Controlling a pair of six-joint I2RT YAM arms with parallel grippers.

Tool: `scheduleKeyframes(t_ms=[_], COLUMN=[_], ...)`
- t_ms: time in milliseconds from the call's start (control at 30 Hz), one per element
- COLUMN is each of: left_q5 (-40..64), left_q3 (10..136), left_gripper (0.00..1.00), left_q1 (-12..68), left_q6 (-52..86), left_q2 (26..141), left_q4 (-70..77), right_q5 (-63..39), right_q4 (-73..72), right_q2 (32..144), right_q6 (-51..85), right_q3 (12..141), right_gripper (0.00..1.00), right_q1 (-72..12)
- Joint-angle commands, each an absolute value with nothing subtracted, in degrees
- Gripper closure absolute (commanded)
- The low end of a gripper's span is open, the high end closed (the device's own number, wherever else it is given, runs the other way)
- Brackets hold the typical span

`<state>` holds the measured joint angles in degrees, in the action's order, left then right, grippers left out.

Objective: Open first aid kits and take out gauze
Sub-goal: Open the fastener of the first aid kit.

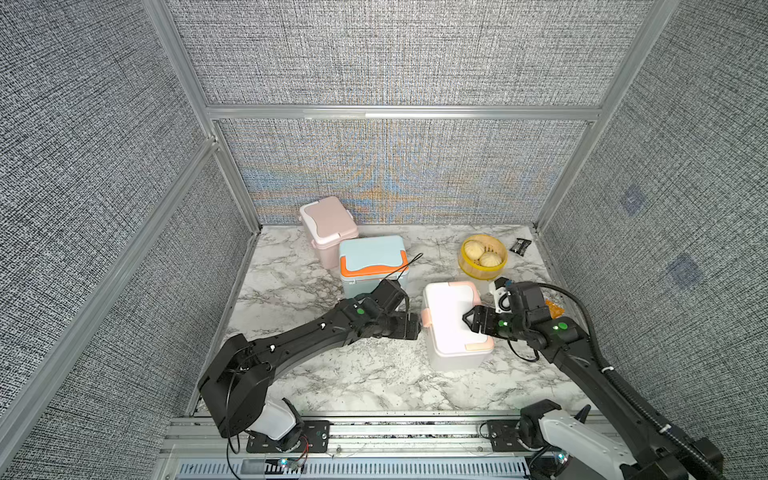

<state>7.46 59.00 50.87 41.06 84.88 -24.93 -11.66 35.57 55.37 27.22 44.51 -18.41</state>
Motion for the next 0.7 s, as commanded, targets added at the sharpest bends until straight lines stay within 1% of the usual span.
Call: scheduleKeyframes(t_ms=[0,167,433,667], left_q5=[9.8,10.9,8.7,5.7], left_q3=[59.0,62.5,68.6,69.5], left_gripper=[0.06,0.00,0.00,0.01], left_q1=[50.8,50.8,50.7,50.7], left_q6=[41.4,41.5,39.6,39.1], left_q2=[83.7,83.3,89.0,91.2], left_q4=[-22.8,-22.7,-24.8,-27.0], right_q5=[-13.0,-12.2,-13.1,-13.6], right_q4=[41.1,41.3,39.8,39.5], right_q2=[55.5,55.5,56.2,56.2], right_q6=[26.2,26.6,27.0,26.8], right_q3=[44.1,44.2,43.2,42.8], right_gripper=[0.19,0.19,0.19,0.19], right_q1=[-18.6,-18.6,-18.6,-18.6])
